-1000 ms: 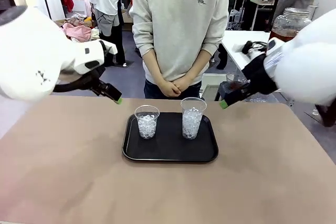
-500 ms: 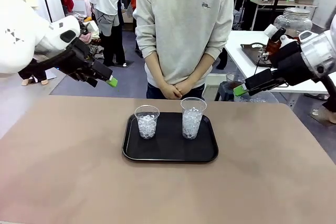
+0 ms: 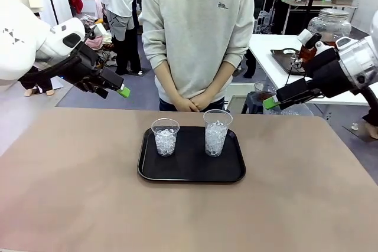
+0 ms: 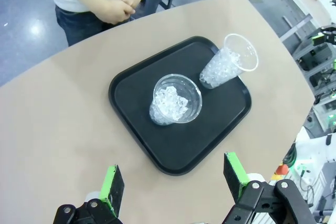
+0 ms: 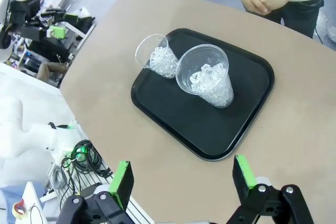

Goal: Pour the drink into the iced cup.
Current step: Pick up the iced cup indicated by the human and present it to them.

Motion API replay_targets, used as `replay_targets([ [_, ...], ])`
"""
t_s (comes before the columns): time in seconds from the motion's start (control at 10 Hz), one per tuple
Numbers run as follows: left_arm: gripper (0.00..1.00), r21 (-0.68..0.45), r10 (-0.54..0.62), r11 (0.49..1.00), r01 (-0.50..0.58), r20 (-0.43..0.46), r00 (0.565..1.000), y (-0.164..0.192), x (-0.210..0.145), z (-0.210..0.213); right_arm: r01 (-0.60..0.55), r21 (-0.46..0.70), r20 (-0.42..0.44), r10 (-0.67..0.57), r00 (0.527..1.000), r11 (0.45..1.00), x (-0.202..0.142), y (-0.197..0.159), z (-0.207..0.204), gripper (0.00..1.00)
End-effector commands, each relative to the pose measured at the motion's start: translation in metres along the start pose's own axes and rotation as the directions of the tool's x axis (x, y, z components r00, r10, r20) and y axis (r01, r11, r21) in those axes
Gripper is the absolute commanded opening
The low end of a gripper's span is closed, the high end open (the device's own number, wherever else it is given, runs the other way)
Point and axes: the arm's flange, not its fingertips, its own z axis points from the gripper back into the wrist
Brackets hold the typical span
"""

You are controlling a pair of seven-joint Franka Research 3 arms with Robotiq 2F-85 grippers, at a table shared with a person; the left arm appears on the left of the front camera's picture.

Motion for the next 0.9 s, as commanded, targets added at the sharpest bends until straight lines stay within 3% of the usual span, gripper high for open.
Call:
replay_targets([
  [0.0,1.00,-0.006,0.002,1.000,-0.002,0.001,1.000,0.001,0.000,0.000,-0.006,0.004,-0.001,0.006,1.000,1.000,0.000,-0.001,-0.001,1.00],
  [0.2,1.00,-0.113,0.119,0.987,-0.113,0.050,0.992,0.011,0.013,0.016,0.167,0.105,-0.011,-0.167,0.986,0.980,0.019,-0.004,0.005,1.00],
  [0.4,1.00,-0.201,0.203,0.960,-0.195,0.024,0.979,0.030,0.022,0.025,0.297,0.213,-0.019,-0.300,0.954,0.931,0.026,-0.021,0.019,1.00],
  [0.8,1.00,-0.407,0.421,0.818,-0.405,-0.055,0.905,0.075,0.018,0.028,0.434,0.397,-0.057,-0.450,0.891,0.809,0.020,-0.064,0.029,1.00],
])
